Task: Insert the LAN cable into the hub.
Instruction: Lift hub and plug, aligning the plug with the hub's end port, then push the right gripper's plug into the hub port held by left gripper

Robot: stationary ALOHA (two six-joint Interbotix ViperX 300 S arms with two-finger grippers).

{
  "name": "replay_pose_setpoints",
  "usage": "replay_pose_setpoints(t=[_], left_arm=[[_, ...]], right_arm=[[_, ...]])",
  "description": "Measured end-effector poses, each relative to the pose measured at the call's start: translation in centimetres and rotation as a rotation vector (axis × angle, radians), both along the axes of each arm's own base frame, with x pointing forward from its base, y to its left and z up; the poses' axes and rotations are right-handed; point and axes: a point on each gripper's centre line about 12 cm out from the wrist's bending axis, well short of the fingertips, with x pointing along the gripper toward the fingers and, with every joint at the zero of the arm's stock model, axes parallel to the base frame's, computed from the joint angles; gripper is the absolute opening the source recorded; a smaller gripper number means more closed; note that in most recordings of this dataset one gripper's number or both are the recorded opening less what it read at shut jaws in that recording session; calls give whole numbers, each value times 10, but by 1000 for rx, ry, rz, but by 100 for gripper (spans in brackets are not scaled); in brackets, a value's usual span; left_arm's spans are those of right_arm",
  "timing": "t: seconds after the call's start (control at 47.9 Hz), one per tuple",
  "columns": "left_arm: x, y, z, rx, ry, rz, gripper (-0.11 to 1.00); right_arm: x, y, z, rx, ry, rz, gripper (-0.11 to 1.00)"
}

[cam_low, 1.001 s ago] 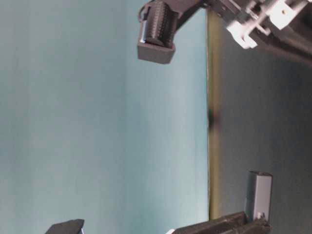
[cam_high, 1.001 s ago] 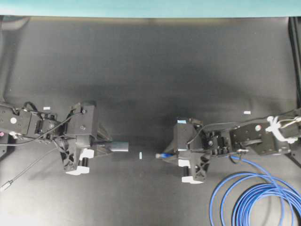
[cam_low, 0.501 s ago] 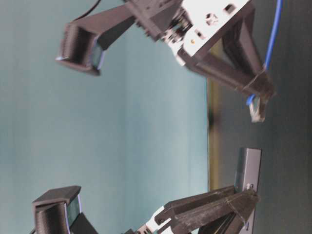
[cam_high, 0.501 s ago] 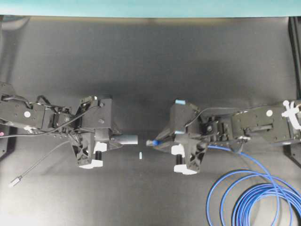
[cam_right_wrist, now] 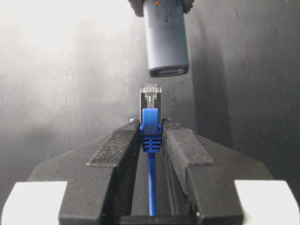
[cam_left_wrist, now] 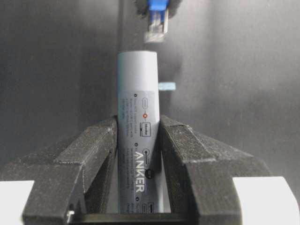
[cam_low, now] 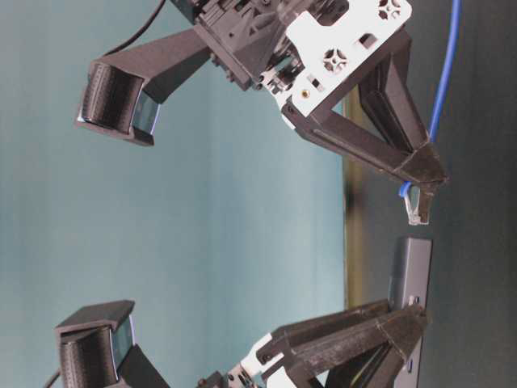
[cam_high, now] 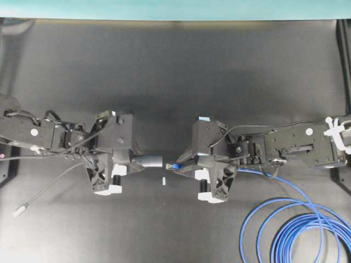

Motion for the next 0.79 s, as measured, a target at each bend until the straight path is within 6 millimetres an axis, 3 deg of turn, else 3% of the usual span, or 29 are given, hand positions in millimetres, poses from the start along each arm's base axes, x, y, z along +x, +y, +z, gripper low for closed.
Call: replay_pose_setpoints(t=[0.334, 0.793], left_arm=[[3, -1, 1, 6, -3, -6, 28], [4, -3, -1, 6, 3, -14, 28]], right_arm=[[3, -7, -2, -2, 6, -17, 13], [12, 0, -1, -3, -2, 0, 13]])
